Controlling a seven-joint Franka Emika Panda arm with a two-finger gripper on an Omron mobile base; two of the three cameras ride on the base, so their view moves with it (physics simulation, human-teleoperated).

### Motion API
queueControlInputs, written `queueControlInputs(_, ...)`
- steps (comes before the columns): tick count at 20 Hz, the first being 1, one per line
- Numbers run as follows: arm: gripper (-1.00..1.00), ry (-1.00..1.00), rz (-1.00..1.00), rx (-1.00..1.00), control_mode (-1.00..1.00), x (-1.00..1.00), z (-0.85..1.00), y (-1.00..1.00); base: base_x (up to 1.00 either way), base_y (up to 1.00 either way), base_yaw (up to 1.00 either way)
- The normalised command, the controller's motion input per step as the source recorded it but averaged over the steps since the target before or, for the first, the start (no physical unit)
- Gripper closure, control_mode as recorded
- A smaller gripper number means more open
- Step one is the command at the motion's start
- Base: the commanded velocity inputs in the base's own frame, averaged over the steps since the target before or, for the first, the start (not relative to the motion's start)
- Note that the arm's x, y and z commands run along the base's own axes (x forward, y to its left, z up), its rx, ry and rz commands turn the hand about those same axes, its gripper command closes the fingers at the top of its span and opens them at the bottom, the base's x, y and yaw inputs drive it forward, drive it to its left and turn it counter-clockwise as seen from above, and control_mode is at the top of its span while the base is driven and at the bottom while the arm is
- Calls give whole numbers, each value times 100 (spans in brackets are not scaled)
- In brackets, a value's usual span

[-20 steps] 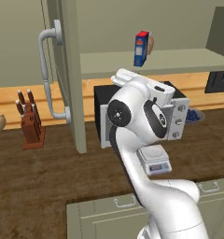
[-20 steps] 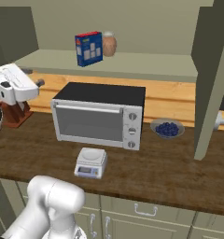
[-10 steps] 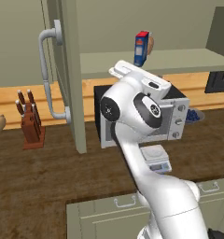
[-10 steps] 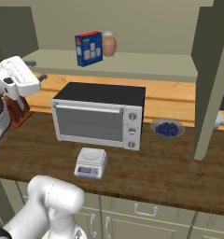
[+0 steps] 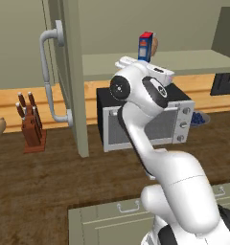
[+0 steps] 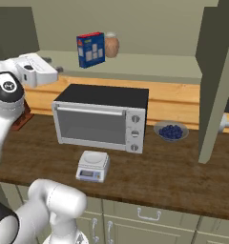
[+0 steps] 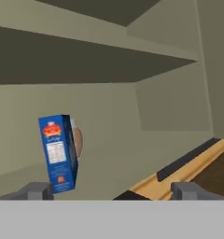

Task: Pick the boxed food and place it on the digital scale for weighing, and close the cabinet.

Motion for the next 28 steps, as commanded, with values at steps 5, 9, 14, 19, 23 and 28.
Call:
queueControlInputs(5, -100, 2, 0, 0, -100, 46, 7, 0, 0, 0, 0)
queueControlInputs(9, -100, 13, 0, 0, -100, 63, 0, 0, 0, 0, 0)
queueControlInputs(14, -100, 15, 0, 0, -100, 65, 0, 0, 0, 0, 0)
queueControlInputs(19, -100, 12, 0, 0, -100, 56, 0, -2, 0, 0, 0)
queueControlInputs(23, -100, 4, 5, 2, -100, 26, 0, -34, 0, 0, 0)
queueControlInputs(28, -100, 4, 1, 1, -100, 27, 1, -12, 0, 0, 0)
